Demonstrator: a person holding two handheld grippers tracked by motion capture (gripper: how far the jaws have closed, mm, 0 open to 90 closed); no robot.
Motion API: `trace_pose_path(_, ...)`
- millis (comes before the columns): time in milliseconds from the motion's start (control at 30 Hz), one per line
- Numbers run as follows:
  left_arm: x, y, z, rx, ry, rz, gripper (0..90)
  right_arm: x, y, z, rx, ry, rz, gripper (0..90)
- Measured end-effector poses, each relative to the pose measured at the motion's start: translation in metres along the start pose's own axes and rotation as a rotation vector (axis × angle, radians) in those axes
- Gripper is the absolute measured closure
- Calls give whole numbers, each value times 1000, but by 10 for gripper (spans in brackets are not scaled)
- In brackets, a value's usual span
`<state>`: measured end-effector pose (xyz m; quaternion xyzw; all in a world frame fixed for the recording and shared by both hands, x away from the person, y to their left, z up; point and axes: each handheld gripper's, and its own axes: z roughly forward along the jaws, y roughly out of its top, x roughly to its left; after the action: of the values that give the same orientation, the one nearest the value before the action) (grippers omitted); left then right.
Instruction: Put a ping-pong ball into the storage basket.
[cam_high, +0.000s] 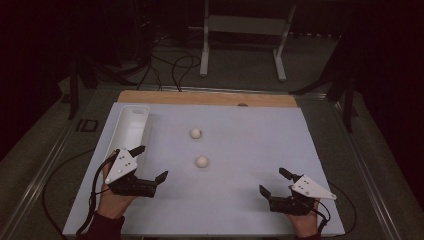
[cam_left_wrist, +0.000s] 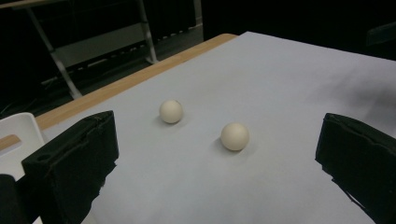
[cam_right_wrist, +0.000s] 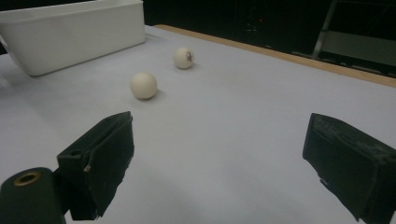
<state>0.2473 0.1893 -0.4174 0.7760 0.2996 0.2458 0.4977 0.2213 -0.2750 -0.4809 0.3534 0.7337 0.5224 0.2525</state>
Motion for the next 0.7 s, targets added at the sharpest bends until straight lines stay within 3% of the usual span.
trace_pose_path(367,0,2,11,26,-22,-12,0,0,-1,0,5,-1,-2,86)
trace_pose_path(700,0,5,21,65,-40,5,0,0,-1,0,9,0,4,86)
